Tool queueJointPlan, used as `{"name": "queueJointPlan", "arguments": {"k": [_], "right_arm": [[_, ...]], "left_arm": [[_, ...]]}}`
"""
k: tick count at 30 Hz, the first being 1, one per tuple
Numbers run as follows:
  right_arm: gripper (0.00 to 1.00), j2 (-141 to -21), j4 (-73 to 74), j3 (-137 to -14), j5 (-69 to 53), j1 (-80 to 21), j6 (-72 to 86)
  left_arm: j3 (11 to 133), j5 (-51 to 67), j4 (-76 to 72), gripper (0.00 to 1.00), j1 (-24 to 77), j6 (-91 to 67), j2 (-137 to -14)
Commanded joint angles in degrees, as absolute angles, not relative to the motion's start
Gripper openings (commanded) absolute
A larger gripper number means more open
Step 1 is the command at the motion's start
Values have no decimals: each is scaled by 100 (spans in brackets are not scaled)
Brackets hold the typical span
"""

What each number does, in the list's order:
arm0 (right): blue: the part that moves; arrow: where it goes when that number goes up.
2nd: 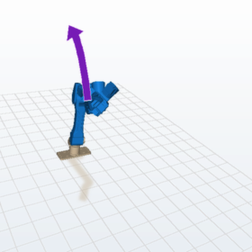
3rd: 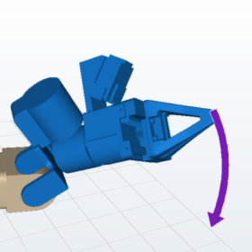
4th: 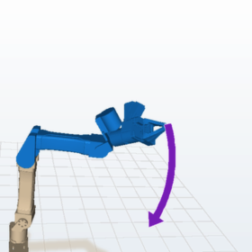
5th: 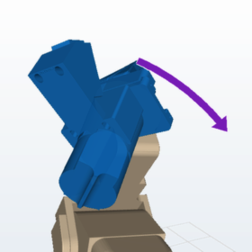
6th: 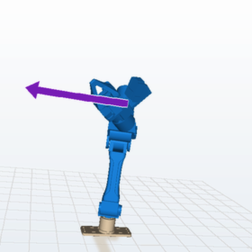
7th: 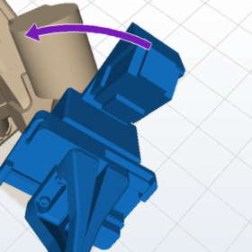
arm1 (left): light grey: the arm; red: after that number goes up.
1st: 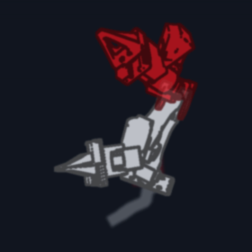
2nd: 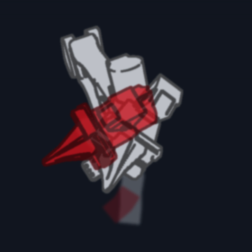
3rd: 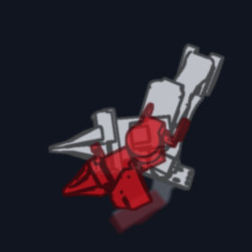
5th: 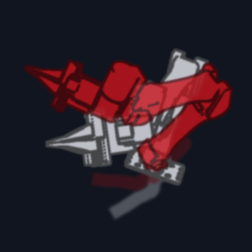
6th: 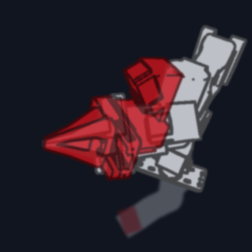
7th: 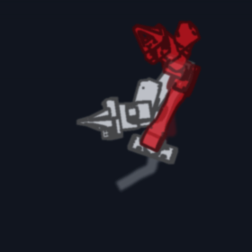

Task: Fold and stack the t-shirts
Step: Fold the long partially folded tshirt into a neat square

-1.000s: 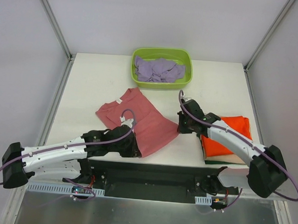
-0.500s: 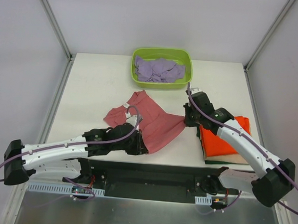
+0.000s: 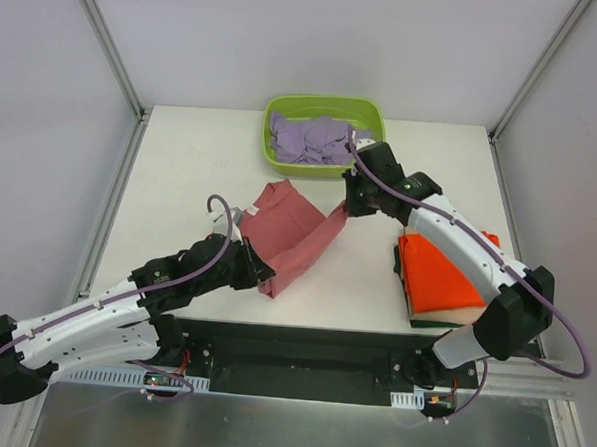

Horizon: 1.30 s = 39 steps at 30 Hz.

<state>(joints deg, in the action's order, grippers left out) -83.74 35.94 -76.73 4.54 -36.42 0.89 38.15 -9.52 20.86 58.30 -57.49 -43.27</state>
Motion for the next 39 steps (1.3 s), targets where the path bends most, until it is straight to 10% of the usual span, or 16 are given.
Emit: {"name": "queueJointPlan", "arguments": {"k": [1,39], "right_arm": [[1,-8876,3559,-8612,422,-3735,-149],[2,-12164,2207,-11558,536,-4157,-307]], "left_arm": [[3674,-887,2259,0,5362,-5652,-4061],[3806,-791,1670,0,1662,-4641,-5888]]}}
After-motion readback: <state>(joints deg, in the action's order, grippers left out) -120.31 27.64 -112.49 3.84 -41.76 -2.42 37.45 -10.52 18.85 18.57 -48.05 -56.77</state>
